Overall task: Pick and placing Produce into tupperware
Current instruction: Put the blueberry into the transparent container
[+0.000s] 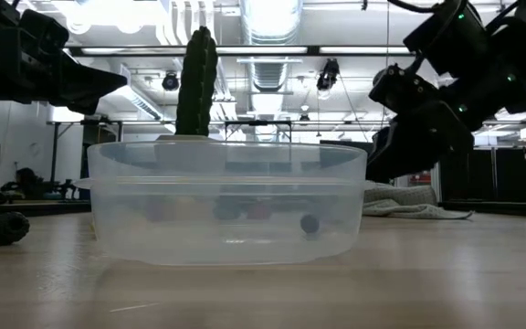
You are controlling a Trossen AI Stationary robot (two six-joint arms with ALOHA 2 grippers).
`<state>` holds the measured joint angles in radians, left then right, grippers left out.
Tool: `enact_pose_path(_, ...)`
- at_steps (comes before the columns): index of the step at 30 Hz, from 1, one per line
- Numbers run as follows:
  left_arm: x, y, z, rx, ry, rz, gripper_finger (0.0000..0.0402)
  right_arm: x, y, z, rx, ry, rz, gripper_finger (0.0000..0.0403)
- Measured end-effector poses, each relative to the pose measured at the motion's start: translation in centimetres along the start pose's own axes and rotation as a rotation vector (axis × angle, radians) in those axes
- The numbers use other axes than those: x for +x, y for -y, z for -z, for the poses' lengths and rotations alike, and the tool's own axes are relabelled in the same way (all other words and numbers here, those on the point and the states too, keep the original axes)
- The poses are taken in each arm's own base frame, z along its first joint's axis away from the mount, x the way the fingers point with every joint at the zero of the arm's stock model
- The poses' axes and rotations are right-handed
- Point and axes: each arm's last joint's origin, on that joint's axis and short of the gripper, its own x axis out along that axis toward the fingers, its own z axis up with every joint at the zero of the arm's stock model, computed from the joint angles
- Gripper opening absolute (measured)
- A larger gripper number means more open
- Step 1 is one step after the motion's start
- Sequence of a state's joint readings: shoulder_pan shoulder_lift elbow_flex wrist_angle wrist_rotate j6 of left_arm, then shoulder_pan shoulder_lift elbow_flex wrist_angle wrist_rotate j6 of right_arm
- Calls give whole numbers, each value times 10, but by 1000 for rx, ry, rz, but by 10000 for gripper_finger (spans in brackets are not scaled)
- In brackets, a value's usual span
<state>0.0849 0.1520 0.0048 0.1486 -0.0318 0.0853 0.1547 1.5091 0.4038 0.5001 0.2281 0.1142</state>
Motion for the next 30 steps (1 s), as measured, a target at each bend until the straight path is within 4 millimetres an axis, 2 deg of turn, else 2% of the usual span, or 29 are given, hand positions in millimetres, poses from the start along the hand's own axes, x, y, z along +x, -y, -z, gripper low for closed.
enact_pose_path(11,0,0,0,1,-4,-1,0,17,-2,19,6,-68,8,185)
enact_pose_path(30,1,0,1,1,-9,-2,0,34,-6,16,8,-56,8,184)
